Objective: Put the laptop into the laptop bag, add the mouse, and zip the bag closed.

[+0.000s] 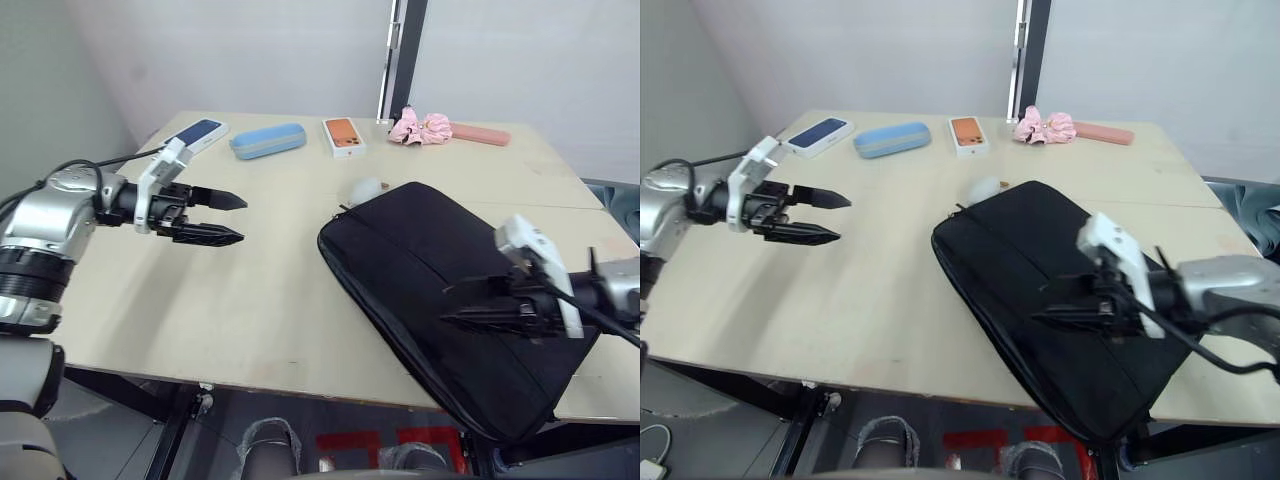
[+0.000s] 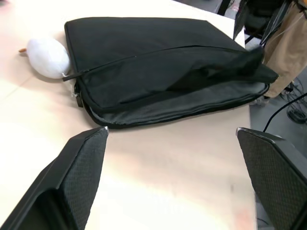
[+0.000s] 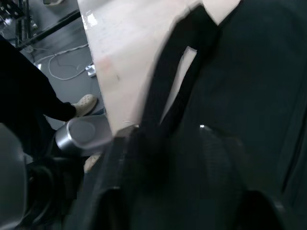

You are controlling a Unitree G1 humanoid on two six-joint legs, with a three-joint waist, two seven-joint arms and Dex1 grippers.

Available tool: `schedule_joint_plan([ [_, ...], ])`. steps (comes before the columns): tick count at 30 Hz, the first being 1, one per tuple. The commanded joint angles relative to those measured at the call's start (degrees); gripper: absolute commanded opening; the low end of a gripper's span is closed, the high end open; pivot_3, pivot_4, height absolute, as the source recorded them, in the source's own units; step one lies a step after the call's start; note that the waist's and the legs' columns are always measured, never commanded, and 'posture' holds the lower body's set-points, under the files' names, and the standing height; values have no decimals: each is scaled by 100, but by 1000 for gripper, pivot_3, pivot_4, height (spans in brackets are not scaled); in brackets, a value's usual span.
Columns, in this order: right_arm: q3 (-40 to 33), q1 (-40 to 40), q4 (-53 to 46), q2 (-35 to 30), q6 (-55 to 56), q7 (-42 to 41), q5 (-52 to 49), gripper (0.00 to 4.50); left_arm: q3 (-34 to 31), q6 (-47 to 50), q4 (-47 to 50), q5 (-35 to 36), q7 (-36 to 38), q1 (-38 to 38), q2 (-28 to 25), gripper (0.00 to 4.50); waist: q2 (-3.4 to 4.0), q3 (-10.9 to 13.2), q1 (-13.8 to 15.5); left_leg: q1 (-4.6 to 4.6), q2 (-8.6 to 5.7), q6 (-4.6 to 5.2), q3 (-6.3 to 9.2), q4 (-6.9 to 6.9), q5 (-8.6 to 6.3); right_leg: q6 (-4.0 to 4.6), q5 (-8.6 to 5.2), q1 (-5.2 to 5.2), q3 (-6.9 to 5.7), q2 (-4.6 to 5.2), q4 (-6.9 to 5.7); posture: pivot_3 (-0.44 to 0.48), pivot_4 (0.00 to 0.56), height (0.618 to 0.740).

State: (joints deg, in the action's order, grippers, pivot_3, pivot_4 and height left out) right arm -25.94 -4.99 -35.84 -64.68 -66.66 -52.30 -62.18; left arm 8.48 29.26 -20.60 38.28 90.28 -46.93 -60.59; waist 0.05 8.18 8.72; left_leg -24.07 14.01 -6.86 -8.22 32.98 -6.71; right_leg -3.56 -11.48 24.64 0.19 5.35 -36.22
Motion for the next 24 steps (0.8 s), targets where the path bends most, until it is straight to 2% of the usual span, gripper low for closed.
schedule_joint_plan([
  [1,-1187,507,47,-76,-27,-290,7,3988,-238,185,49,233,222,-87,-119,4500,0,0,4,1,0,0,-1,2,0,0,0,-1,0,1,-1,0,150,740],
  [3,-1949,887,95,-13,-216,-434,-113,4467,-217,505,-167,238,222,-241,-23,4500,0,0,6,2,0,2,-2,10,0,0,0,-2,3,2,-7,0,150,740],
  [6,-3070,1545,108,288,-512,-547,-343,4467,-87,1221,-838,160,222,-689,359,4500,-1,-1,36,3,2,4,-2,23,0,3,-2,-3,3,3,-19,0,150,740],
  [9,-3839,2219,59,844,-653,-425,-615,4467,46,1888,-2122,-188,40,-1425,1136,4500,-1,-6,127,8,3,5,-4,29,-1,7,-5,-10,0,6,-26,0,150,740],
  [12,-4223,2714,-39,1423,-573,-142,-1031,4467,184,1834,-3546,-859,-451,-2049,2069,4500,1,-8,149,11,0,11,-6,45,-2,7,-5,-18,1,14,-30,0,150,740],
  [15,-4450,3104,-94,1847,-416,232,-1536,4467,153,1623,-4483,-1351,-883,-2426,2812,4500,-1,-8,146,16,-5,17,-7,46,-2,6,-5,-27,3,20,-25,0,150,740],
  [17,-4555,3276,-126,1957,-283,490,-1914,4467,47,1544,-4842,-1573,-1043,-2562,3067,4500,-1,-8,81,12,-5,18,-5,42,-2,4,-4,-28,0,20,-15,0,150,740],
  [20,-4907,3769,-299,2135,97,888,-2816,4467,-182,1265,-5292,-1870,-1815,-2623,3543,4500,-1,-8,50,7,-4,18,0,21,-2,-1,-3,-28,-10,17,5,0,150,740],
  [24,-5408,4919,-874,2574,635,1180,-3764,4467,-652,935,-5603,-2043,-2914,-2583,4098,4500,2,-8,134,0,-6,23,10,4,-5,-8,-8,-42,-32,20,39,0,150,740],
])
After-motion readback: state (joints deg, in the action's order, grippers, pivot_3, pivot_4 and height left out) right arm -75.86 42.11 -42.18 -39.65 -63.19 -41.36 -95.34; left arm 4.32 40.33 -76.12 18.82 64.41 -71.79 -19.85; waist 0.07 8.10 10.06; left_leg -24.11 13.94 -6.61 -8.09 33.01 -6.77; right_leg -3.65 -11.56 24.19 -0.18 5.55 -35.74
